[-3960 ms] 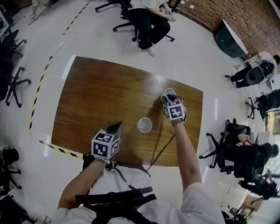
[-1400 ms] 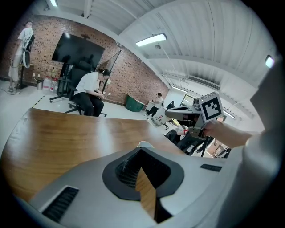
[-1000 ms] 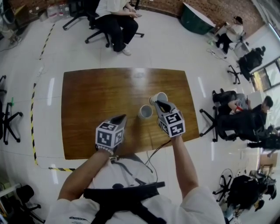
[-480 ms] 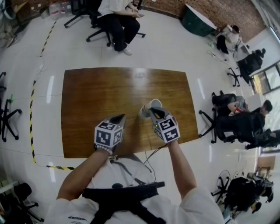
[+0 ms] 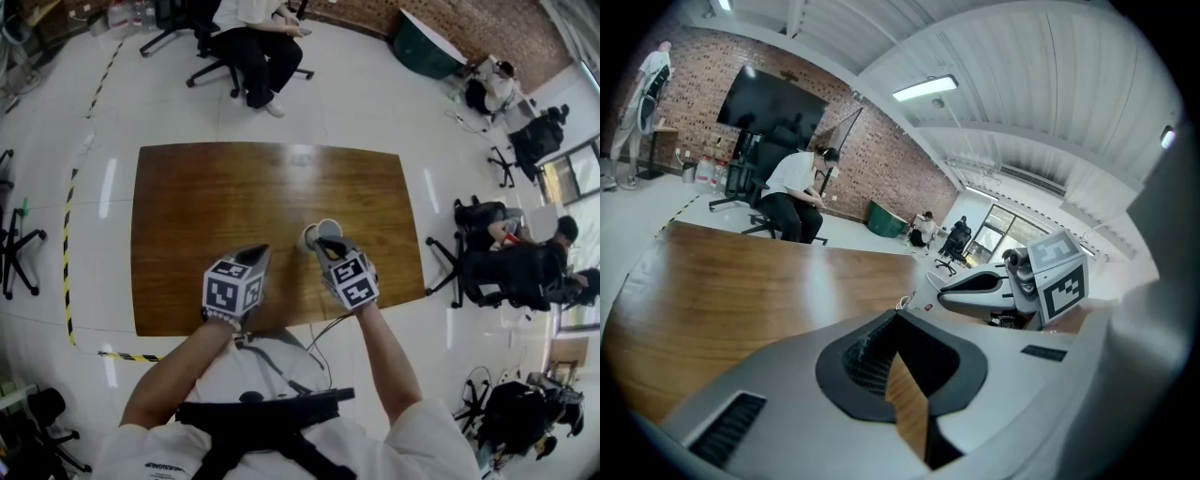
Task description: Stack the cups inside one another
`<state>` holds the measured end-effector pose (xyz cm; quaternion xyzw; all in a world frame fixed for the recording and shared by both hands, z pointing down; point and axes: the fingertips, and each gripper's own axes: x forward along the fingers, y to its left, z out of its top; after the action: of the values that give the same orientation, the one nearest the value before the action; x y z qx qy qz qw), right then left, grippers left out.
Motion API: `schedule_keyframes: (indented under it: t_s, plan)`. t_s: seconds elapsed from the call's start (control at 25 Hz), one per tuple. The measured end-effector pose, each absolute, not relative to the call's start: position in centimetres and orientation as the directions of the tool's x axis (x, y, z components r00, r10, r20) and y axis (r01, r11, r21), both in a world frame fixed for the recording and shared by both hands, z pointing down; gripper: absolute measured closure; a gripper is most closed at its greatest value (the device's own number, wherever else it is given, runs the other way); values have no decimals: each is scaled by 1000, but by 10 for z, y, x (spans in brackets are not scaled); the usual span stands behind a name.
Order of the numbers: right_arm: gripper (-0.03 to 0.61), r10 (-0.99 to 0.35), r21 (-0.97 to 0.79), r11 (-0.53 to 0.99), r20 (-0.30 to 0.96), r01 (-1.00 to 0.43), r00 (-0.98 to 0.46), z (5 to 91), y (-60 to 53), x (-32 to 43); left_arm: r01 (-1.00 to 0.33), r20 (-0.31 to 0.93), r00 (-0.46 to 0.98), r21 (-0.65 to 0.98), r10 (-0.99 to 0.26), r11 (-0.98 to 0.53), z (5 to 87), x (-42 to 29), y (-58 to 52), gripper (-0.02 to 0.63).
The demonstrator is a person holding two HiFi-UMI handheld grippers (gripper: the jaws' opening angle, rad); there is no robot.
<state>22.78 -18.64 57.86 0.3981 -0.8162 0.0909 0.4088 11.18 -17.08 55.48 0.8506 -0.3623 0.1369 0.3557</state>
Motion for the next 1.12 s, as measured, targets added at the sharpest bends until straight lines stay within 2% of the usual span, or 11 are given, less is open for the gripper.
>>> schedule_keyframes:
  t_s: [1.12]
  plan:
    - [534, -481, 166, 724, 817, -669, -317, 641, -185, 222, -748, 500, 658, 516, -562, -417, 561, 88, -166, 617]
